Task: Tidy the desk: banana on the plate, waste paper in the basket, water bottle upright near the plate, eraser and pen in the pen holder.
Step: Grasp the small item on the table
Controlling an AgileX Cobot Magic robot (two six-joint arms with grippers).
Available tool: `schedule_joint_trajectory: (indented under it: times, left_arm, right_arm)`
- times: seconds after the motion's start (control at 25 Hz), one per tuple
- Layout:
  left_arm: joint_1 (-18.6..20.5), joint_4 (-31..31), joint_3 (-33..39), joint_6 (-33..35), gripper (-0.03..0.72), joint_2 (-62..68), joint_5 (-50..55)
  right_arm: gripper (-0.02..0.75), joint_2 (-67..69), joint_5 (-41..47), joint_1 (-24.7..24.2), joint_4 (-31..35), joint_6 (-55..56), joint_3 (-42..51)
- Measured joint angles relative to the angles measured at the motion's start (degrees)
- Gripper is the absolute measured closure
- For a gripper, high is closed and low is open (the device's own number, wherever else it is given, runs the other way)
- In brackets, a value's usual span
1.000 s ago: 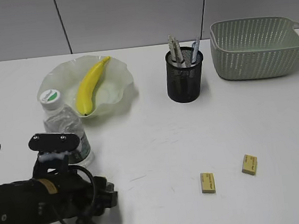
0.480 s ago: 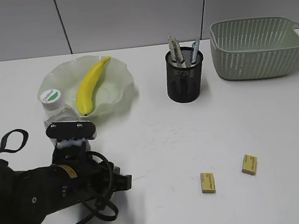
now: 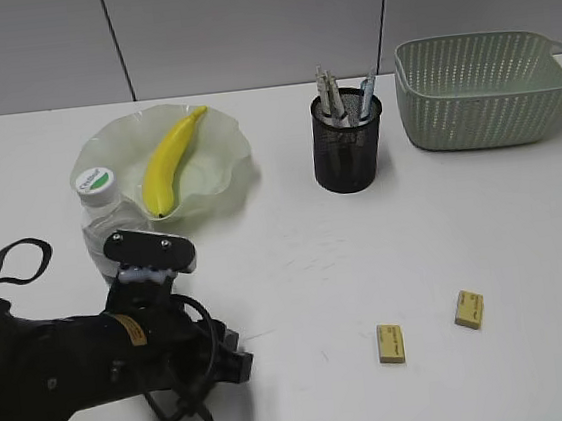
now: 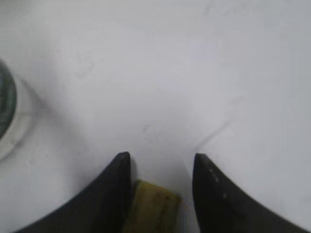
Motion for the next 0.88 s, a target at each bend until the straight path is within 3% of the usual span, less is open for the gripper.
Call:
schedule_joint_trajectory:
  times: [0.28, 0.48, 0.72, 0.88]
  left_arm:
    - [0.0, 12.3, 0.1, -0.3, 0.299, -2.3, 7.3]
    - [0.2, 13.8, 0.1, -0.3, 0.298, -2.4, 8.4]
    - [0.4, 16.4, 0.1, -0.3, 0.383, -2.0, 8.5]
    - [0.5, 16.7, 0.0, -0.3, 0.5, -1.9, 8.5]
  right_arm:
    - [0.494, 0.0, 0.0, 0.0, 0.0, 0.0, 0.0]
    - [0.494, 0.0, 0.0, 0.0, 0.0, 0.0, 0.0]
    - [0.495, 0.0, 0.0, 0.0, 0.0, 0.0, 0.0]
    - [0.495, 0.0, 0.0, 0.0, 0.0, 0.0, 0.0]
